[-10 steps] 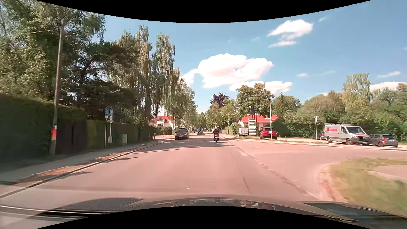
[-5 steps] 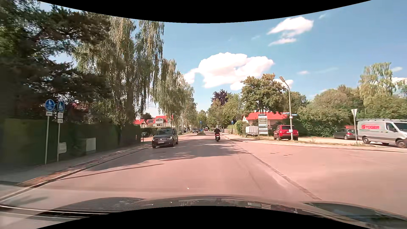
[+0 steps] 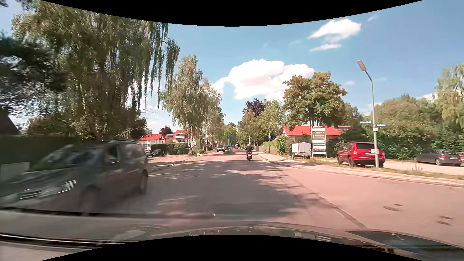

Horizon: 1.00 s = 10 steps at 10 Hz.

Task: Follow the waypoints while adhering to traffic rules and regulations

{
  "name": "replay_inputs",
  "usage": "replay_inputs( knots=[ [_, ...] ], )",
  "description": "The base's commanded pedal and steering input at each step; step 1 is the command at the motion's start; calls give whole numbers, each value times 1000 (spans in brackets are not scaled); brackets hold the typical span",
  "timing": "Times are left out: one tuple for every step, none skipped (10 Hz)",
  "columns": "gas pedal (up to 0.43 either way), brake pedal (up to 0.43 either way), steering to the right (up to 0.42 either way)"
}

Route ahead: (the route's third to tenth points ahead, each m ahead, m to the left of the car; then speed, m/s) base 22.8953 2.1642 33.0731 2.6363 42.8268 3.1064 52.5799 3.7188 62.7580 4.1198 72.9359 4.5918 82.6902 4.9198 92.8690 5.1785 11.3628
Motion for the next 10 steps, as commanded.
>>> replay_inputs(
  knots=[
    [138, 12, -1],
    [138, 12, -1],
    [138, 12, 1],
    [138, 12, 3],
    [130, 12, 2],
    [130, 12, 1],
    [130, 12, 0],
    [130, 6, 0],
    [130, 12, -1],
    [130, 6, -3]
  ],
)
